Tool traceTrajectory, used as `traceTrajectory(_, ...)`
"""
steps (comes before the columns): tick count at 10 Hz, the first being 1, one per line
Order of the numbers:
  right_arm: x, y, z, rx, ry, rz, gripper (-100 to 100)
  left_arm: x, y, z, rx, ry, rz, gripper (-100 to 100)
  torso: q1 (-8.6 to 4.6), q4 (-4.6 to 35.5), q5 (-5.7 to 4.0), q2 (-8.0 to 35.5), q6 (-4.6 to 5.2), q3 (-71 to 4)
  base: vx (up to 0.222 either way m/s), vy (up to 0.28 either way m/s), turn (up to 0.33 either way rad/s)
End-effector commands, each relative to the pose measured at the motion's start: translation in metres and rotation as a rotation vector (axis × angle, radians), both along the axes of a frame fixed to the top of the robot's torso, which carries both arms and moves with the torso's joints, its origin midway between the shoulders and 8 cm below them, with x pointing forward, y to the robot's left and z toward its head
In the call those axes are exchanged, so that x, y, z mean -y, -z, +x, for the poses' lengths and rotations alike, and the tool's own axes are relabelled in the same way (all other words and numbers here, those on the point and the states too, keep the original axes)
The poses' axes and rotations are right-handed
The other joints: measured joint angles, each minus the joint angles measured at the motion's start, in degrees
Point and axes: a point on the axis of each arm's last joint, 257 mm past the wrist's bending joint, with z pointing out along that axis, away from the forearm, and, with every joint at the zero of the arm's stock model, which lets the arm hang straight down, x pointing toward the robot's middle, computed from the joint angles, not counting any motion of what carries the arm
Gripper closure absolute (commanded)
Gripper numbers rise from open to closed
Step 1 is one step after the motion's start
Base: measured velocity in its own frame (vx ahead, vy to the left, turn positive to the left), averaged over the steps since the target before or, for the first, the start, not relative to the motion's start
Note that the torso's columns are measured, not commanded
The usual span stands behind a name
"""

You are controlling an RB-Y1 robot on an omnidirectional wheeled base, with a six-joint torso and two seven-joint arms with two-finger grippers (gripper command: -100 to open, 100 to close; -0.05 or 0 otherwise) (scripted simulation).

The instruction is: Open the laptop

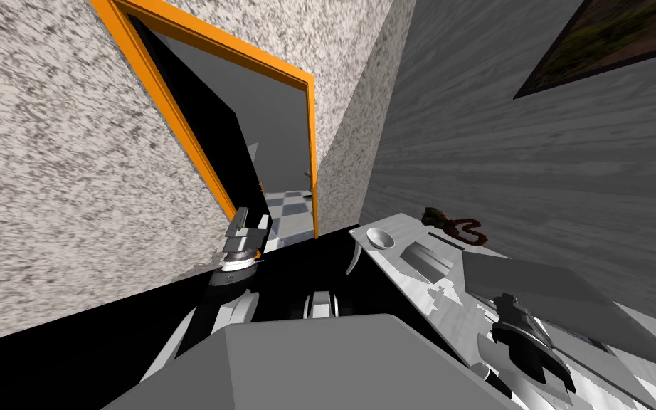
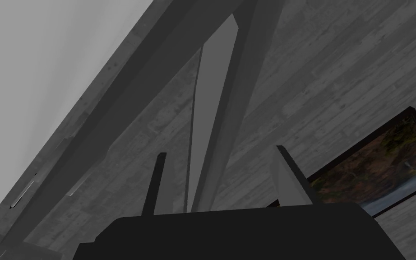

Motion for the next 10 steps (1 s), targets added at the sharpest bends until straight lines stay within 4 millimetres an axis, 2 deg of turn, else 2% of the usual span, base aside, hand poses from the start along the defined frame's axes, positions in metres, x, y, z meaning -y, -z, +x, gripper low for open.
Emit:
traceTrajectory(1,0.02,-0.017,0.005,-0.002,0.02,0.0,-100,0.0,0.0,0.0,0.0,0.0,0.0,0,0.29,0.06,0.21,0.1,0.04,0.04,-0.087,0.059,0.07)
traceTrajectory(7,0.054,-0.061,0.012,-0.001,0.058,-0.012,-100,0.0,0.0,0.0,0.0,0.0,0.0,0,0.38,0.06,0.4,0.03,0.06,-0.06,-0.066,0.058,0.059)
traceTrajectory(8,0.051,-0.054,0.009,-0.003,0.053,-0.009,-100,0.0,0.0,0.0,0.0,0.0,0.0,0,0.4,0.08,0.4,0.1,0.07,-0.02,-0.029,0.022,0.014)
traceTrajectory(9,0.051,-0.054,0.009,-0.002,0.055,-0.005,0,0.0,0.0,0.0,0.0,0.0,0.0,0,0.28,0.05,0.32,0.01,0.1,-0.05,-0.005,0.006,-0.002)
traceTrajectory(10,0.051,-0.052,0.008,-0.002,0.056,-0.001,0,0.0,0.0,0.0,0.0,0.0,0.0,0,0.23,0.03,0.31,-0.05,0.07,-0.09,0.0,0.0,0.0)
